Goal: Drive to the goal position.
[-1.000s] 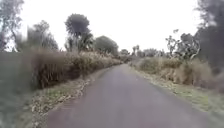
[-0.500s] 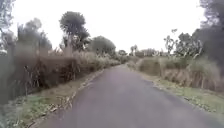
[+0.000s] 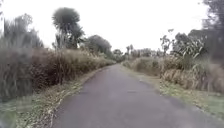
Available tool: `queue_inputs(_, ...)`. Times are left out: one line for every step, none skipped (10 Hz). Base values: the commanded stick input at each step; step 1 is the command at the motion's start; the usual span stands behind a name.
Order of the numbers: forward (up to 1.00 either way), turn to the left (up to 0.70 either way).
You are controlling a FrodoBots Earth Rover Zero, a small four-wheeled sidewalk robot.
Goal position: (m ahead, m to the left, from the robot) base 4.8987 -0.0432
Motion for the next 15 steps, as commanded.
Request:
queue_inputs(0.85,0.00)
queue_inputs(0.85,0.00)
queue_inputs(0.85,0.00)
queue_inputs(0.85,0.00)
queue_inputs(0.85,0.00)
queue_inputs(0.85,0.00)
queue_inputs(0.85,0.00)
queue_inputs(0.85,0.00)
queue_inputs(0.85,0.00)
queue_inputs(0.85,0.00)
queue_inputs(0.85,0.00)
queue_inputs(0.85,0.00)
queue_inputs(0.85,0.00)
queue_inputs(0.85,0.00)
queue_inputs(0.85,0.00)
